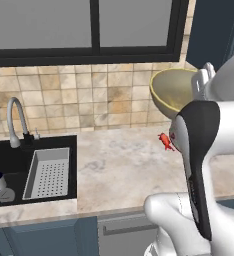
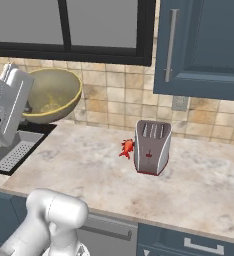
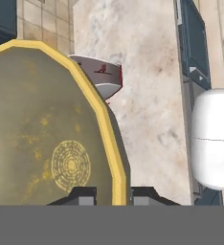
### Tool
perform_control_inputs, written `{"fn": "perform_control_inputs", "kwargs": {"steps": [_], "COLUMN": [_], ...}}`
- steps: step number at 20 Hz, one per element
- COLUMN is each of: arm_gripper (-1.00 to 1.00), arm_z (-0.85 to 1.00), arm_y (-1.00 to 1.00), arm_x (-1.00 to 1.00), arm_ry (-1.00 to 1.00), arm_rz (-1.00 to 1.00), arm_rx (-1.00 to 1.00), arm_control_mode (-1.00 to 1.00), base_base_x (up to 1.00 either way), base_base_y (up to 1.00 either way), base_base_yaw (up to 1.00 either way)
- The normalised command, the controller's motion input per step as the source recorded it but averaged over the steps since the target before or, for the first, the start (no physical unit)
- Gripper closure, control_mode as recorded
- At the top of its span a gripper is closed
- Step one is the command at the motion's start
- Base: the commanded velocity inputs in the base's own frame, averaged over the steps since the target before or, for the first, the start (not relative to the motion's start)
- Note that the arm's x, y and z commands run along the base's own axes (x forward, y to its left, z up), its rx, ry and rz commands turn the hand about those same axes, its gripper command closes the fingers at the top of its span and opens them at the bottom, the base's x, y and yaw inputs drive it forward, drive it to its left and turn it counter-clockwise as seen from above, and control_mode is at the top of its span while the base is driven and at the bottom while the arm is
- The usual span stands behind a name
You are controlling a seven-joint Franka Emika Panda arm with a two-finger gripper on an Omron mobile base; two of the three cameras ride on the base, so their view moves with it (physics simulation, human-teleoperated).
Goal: Pick the mug and place it in the sink. Pick the bowl and place it in the open cabinet and then close the cabinet.
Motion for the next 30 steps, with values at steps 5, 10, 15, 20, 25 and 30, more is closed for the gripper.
{"fn": "perform_control_inputs", "kwargs": {"steps": [5, 10, 15, 20, 25, 30], "arm_gripper": [1.0, 1.0, 1.0, 1.0, 1.0, 1.0], "arm_z": [0.0, 0.0, 0.0, 0.0, 0.0, 0.0], "arm_y": [0.0, 0.0, 0.0, 0.0, 0.0, 0.0], "arm_x": [0.0, 0.0, 0.0, 0.0, 0.0, 0.0], "arm_ry": [0.0, 0.0, 0.0, 0.0, 0.0, 0.0], "arm_rz": [0.0, 0.0, 0.0, 0.0, 0.0, 0.0], "arm_rx": [0.0, 0.0, 0.0, 0.0, 0.0, 0.0], "arm_control_mode": [1.0, 1.0, 1.0, 1.0, 1.0, 1.0], "base_base_x": [-0.19, -0.41, -0.62, -0.93, -1.0, -1.0], "base_base_y": [0.0, 0.0, -0.01, 0.11, 0.86, 0.82], "base_base_yaw": [0.08, 0.18, 0.38, 0.44, 0.34, 0.31]}}
